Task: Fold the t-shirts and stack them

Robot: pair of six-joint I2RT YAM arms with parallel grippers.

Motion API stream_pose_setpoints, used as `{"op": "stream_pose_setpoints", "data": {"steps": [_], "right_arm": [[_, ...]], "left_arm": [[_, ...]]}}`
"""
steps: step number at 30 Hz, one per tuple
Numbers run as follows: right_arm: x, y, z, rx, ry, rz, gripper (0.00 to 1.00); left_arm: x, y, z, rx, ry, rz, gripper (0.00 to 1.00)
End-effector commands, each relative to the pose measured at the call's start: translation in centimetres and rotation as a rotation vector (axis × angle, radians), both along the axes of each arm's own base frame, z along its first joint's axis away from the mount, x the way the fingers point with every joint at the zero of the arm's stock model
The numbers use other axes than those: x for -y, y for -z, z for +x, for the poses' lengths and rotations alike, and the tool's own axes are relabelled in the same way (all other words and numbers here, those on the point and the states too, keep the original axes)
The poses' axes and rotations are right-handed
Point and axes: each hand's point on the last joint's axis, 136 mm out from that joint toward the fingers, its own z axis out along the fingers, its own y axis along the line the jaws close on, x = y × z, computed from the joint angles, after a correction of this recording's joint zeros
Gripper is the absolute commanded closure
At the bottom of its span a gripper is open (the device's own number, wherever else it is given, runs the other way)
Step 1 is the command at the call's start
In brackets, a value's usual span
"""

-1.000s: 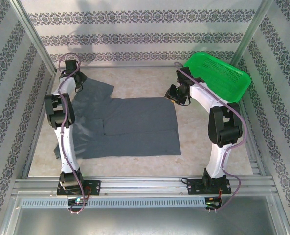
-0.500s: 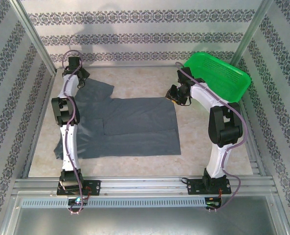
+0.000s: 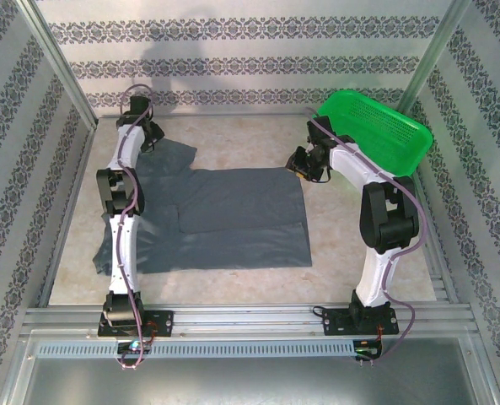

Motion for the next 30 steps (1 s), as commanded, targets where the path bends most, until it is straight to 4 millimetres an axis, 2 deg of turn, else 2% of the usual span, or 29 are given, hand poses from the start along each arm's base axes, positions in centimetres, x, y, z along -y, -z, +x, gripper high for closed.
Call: {"op": "stream_pose_setpoints", "data": {"steps": [1,6,8,10,14,16,19,22,26,30], "right_arm": [[0.4,0.7,0.1,-0.008,-0.006,-0.002,0.64],[0.9,1.0,0.8,-0.005,0.034,-0.022,0.63],[1.0,1.0,1.5,0.015,0.068,-0.023,0.63],[1.1,0.9,2.3,0.050,0.119,-0.038,0.63],[1.5,0.9,4.4,0.115,0.222,-0.083,0.63],[2.2,1.5,5.2,0.096,0.282,-0.118,0.64],[3.0,2.8,5.5,0.044,0.319,-0.178,0.64],[2.8,3.9,5.4,0.008,0.314,-0.222,0.65],[2.4,5.8,5.5,-0.019,0.302,-0.235,0.64],[1.9,6.7,6.6,-0.009,0.270,-0.236,0.63]], "left_arm": [[1.7,4.4,-7.3,-0.347,0.057,0.021,0.57],[1.4,4.1,-6.8,-0.330,0.082,0.041,0.69],[1.3,3.5,-6.3,-0.309,0.084,0.051,0.80],[1.1,2.1,-5.8,-0.278,0.082,0.069,1.00],[1.2,-1.9,-5.0,-0.203,0.077,0.095,1.00],[1.3,-3.9,-4.9,-0.166,0.073,0.101,1.00],[1.5,-5.8,-5.0,-0.124,0.062,0.090,1.00],[1.6,-6.8,-5.2,-0.104,0.060,0.081,1.00],[2.0,-7.1,-5.6,-0.110,0.078,0.069,1.00],[2.5,-7.6,-6.0,-0.098,0.095,0.047,1.00]]}}
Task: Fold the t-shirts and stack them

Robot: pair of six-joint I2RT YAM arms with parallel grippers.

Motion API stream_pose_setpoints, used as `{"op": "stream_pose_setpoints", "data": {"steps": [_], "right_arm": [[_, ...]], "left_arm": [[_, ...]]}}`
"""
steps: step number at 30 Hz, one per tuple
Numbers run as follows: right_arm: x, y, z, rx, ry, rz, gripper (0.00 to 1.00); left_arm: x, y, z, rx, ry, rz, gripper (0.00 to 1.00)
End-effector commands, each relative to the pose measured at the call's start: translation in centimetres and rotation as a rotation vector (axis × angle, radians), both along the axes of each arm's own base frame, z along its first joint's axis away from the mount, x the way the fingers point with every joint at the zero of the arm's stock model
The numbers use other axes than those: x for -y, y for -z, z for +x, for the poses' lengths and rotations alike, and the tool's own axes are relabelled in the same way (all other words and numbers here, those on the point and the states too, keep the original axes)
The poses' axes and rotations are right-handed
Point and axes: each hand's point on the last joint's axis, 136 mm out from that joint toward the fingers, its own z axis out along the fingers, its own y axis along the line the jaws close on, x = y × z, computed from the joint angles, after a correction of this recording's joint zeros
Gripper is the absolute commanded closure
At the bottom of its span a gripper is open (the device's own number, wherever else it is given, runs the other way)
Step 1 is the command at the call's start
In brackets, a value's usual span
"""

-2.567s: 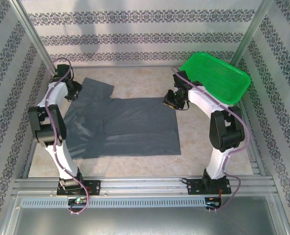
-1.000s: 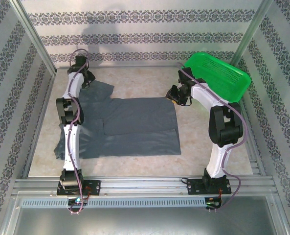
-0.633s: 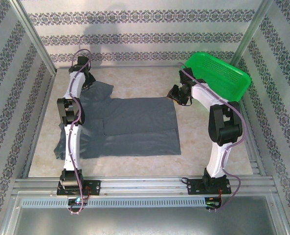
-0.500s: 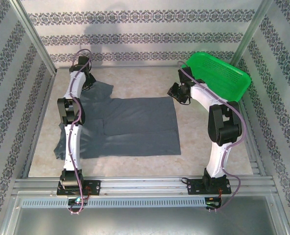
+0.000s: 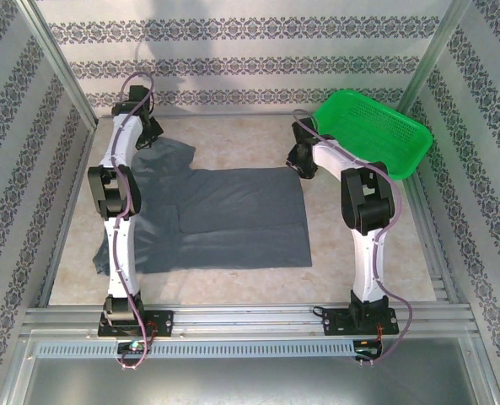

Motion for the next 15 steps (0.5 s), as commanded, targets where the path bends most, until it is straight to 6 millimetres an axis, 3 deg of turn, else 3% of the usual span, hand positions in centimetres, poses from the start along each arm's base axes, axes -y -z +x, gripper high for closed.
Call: {"op": "stream_pose_setpoints", "data": {"steps": [1,15], "right_arm": [[-0.4,0.2,0.9,0.003,-0.013,-0.028,0.63],[-0.9,2.6,0.1,-0.136,-0.097,-0.089,0.69]], "left_arm": [[0.8,-0.9,-0.4,0.012,0.026,-0.020,1.00],[1.0,-1.5,-1.5,0.007,0.040,-0.015,1.00]]}}
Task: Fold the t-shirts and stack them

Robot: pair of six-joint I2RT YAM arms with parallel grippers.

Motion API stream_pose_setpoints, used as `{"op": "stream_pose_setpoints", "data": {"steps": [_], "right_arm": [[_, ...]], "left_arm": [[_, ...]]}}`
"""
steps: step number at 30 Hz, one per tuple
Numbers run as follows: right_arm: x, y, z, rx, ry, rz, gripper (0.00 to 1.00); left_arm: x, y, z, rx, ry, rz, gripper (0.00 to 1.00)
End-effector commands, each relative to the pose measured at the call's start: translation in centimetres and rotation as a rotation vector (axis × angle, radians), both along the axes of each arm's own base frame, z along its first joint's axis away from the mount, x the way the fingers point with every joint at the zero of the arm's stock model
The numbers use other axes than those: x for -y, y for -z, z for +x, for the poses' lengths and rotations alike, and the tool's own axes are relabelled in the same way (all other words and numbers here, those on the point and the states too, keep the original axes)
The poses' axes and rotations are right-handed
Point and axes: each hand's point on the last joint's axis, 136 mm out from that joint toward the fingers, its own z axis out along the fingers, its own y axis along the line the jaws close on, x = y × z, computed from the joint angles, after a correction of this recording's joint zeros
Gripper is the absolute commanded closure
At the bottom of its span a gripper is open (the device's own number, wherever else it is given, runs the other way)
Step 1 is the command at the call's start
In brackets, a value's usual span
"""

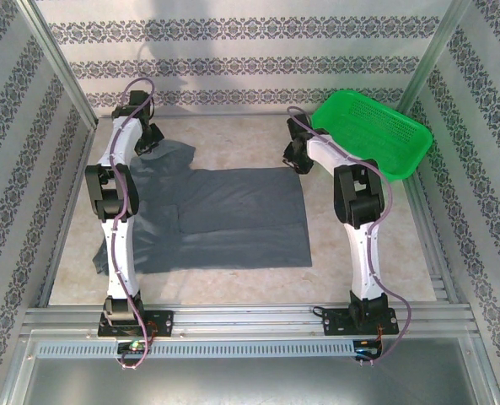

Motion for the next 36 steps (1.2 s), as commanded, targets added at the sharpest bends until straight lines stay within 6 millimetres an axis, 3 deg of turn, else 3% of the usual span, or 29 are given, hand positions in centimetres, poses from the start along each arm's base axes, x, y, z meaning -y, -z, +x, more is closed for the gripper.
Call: {"op": "stream_pose_setpoints", "data": {"steps": [1,8,10,16,24,36], "right_arm": [[0.2,1.8,-2.0,-0.112,-0.056,-0.072,0.72],[1.0,1.2,-2.0,-0.115,-0.084,-0.106,0.92],[0.9,0.0,-1.4,-0.077,-0.107,-0.119,0.99],[-0.2,-4.5,0.1,0.075,-0.210,-0.142,1.00],[-0.7,-7.4,-1.2,0.138,-0.272,-0.136,1.00],[-0.4,-8.9,-5.9,0.139,-0.301,-0.101,1.00]], "left_arm": [[0.5,-2.6,0.1,0.051,0.027,0.012,1.00],[0.1,-3.7,-0.5,0.060,0.019,0.033,1.00],[0.0,-4.0,-0.8,0.063,0.013,0.038,1.00],[-0.6,-5.9,-2.9,0.073,-0.007,0.065,1.00],[-1.0,-6.9,-9.6,0.108,-0.126,-0.001,1.00],[-3.5,-12.3,-20.5,0.199,-0.294,0.113,1.00]]}}
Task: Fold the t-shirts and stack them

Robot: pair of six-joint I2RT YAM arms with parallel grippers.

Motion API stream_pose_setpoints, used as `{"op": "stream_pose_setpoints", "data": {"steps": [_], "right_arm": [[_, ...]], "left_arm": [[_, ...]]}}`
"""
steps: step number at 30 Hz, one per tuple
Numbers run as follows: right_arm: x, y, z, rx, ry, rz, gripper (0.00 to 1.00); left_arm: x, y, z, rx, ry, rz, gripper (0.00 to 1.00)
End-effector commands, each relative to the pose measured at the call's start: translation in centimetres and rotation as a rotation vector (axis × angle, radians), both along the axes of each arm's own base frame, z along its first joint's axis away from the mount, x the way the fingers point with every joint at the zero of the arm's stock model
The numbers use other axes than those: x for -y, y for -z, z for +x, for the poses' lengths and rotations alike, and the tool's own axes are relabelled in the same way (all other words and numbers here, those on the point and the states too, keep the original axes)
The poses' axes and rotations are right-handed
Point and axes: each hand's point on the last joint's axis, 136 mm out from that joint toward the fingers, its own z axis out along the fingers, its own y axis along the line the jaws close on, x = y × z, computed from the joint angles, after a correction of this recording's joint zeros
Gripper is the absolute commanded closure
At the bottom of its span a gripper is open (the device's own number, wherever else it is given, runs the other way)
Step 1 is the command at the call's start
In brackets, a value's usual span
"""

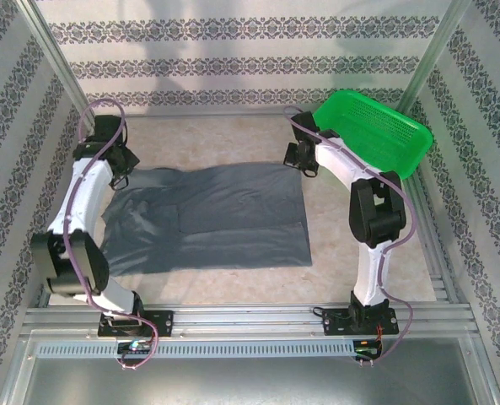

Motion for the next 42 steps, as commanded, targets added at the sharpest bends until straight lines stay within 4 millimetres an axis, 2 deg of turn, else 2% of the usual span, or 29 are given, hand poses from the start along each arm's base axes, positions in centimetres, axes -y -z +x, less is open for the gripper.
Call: {"op": "stream_pose_setpoints", "data": {"steps": [1,5,10,15,26,32,36,42], "right_arm": [[-0.1,-1.4,-1.3,0.021,-0.021,0.013,1.00],[0.3,-0.9,-3.7,-0.005,-0.025,0.018,1.00],[0.7,0.8,-7.5,-0.058,-0.033,0.024,1.00],[0.2,2.1,-10.1,-0.108,-0.051,0.033,1.00],[0.4,3.1,-13.6,-0.197,-0.064,0.006,1.00],[0.8,3.3,-15.0,-0.222,-0.062,0.000,1.00],[0.8,4.1,-15.7,-0.260,-0.063,0.007,1.00],[0.8,5.7,-16.9,-0.342,-0.052,0.015,0.82]], "left_arm": [[-1.7,-1.0,-3.0,0.014,-0.080,0.046,1.00],[-1.6,-0.4,-6.8,-0.021,-0.101,0.058,1.00],[-2.3,0.3,-11.2,-0.052,-0.163,0.099,1.00],[-2.6,1.1,-13.5,-0.078,-0.195,0.120,1.00],[-2.4,3.9,-16.5,-0.117,-0.297,0.078,1.00],[-2.4,4.8,-17.4,-0.146,-0.327,0.072,1.00],[-2.5,5.6,-18.7,-0.191,-0.367,0.075,1.00],[-1.7,8.1,-20.7,-0.250,-0.416,0.024,1.00]]}}
